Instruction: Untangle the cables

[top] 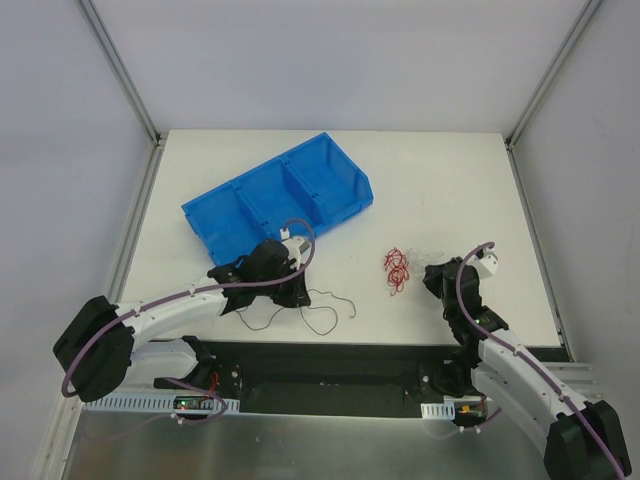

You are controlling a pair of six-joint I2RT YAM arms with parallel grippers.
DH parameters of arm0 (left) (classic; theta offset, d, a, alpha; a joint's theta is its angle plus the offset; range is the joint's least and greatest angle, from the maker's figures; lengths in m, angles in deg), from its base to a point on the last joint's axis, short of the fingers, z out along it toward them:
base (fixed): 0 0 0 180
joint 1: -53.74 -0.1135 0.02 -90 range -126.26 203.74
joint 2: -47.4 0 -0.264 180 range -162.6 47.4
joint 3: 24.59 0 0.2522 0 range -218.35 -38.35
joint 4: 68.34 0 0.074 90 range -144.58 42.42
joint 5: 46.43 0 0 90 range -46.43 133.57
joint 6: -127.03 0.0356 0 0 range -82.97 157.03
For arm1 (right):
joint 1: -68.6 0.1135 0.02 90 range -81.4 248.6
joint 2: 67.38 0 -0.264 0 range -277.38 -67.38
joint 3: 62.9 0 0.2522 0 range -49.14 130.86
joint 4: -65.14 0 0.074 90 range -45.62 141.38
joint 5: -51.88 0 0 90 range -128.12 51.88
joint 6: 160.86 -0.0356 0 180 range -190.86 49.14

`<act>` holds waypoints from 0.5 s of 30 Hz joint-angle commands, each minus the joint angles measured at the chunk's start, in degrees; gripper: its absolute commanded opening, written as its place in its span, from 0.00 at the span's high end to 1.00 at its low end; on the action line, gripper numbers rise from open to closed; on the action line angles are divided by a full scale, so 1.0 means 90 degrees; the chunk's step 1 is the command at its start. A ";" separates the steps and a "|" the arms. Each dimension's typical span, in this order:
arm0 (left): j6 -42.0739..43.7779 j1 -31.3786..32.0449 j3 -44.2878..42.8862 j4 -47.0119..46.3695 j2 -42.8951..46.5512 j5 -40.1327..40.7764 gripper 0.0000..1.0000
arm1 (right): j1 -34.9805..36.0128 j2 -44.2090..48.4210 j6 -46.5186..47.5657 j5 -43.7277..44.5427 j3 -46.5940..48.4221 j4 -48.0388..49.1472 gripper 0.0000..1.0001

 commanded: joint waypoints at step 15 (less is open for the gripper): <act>-0.2692 0.0038 0.0346 0.0574 0.0374 0.0252 0.28 | -0.0131 -0.0046 0.0111 -0.0197 0.0041 0.0407 0.99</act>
